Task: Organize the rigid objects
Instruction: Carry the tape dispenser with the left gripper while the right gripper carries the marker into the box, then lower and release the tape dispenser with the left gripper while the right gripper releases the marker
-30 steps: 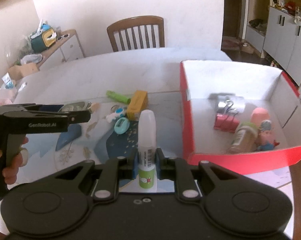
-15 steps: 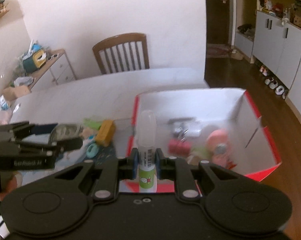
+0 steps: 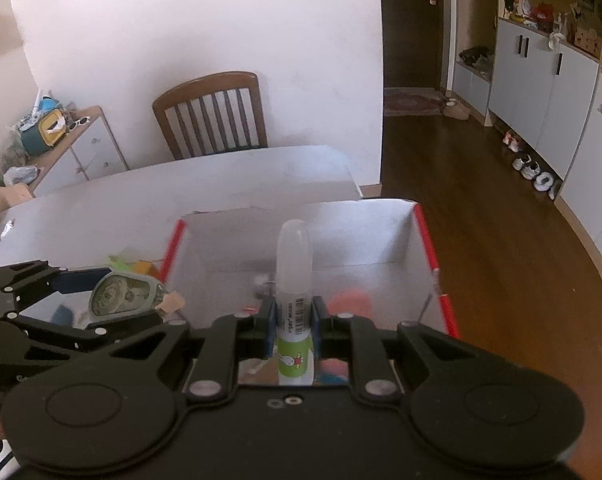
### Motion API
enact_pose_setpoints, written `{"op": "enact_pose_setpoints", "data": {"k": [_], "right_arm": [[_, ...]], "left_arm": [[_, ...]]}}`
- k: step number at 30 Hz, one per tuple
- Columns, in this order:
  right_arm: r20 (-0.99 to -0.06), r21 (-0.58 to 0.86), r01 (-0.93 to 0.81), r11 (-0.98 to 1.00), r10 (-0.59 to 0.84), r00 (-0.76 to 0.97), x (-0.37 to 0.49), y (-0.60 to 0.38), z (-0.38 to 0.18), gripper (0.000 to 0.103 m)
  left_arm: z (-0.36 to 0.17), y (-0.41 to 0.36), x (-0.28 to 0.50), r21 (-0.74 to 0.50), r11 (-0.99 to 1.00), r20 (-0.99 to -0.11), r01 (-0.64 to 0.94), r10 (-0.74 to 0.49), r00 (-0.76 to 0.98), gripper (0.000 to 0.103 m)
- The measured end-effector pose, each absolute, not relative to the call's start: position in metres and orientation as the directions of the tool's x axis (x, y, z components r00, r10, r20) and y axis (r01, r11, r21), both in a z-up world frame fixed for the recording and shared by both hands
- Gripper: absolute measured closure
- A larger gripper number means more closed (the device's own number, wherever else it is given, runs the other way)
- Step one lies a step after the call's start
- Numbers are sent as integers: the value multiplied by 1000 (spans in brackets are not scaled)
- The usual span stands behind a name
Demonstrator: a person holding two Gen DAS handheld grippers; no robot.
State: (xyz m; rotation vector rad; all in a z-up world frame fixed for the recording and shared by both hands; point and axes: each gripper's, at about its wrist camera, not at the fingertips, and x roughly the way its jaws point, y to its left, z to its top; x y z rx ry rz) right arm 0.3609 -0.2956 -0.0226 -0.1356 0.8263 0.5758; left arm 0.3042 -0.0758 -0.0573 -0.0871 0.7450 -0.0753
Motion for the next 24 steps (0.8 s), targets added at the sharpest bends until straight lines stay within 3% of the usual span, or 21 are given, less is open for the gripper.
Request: {"op": "enact_pose_setpoints", "data": {"k": [24], "right_arm": [[-838, 46, -637, 769, 377, 395, 425, -300, -94, 87]], "left_arm": [[-123, -122, 377, -64, 997, -837, -36, -34, 546, 23]]}}
